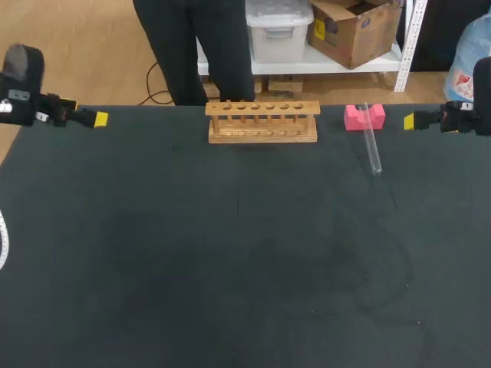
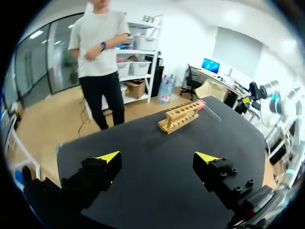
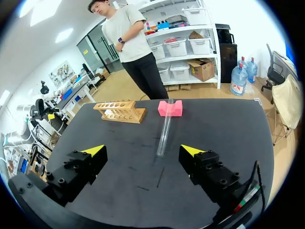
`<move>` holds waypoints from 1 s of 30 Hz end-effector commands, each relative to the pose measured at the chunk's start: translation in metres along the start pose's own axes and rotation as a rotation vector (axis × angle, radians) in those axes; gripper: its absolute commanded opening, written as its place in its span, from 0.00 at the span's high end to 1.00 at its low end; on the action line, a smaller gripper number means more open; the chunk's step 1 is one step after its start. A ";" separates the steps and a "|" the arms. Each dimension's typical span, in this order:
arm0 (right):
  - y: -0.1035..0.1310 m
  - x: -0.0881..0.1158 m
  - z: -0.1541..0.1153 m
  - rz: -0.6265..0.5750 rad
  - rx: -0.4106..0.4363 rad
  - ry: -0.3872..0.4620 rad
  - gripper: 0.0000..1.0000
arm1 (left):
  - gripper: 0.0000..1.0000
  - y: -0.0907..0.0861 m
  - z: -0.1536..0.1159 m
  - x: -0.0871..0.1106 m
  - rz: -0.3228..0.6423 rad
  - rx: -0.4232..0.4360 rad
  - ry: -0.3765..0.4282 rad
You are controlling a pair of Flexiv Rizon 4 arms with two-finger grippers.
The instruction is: Grasp the test tube, adjust it, and insert it.
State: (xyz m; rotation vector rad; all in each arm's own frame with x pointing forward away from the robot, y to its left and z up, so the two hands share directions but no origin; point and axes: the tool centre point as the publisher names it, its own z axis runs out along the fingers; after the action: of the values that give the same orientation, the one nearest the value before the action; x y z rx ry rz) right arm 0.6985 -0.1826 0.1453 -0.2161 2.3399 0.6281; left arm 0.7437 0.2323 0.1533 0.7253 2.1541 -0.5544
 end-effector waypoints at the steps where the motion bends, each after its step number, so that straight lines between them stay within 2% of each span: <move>1: 0.001 0.000 -0.001 0.000 0.006 0.001 0.00 | 0.00 0.016 0.014 0.003 0.117 0.259 -0.134; 5: 0.001 0.000 -0.001 0.000 0.006 0.001 0.00 | 0.00 0.021 0.025 0.002 0.193 0.307 -0.162; 7: 0.001 0.000 -0.001 0.000 0.006 0.001 0.00 | 0.00 0.024 0.031 0.001 0.212 0.348 -0.180; 13: 0.001 0.000 -0.001 0.000 0.006 0.001 0.00 | 0.00 0.034 0.055 -0.005 0.265 0.396 -0.211; 19: 0.001 0.000 -0.001 0.000 0.006 0.001 0.00 | 0.00 0.037 0.076 -0.011 0.362 0.464 -0.231; 30: 0.001 0.000 -0.001 0.000 0.006 0.001 0.00 | 0.00 0.034 0.106 -0.023 0.393 0.491 -0.227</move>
State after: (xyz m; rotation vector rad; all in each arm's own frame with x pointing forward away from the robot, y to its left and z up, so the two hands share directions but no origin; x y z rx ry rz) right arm 0.6985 -0.1826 0.1453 -0.2160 2.3400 0.6281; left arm 0.8238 0.1932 0.1062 1.1918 1.6373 -0.8481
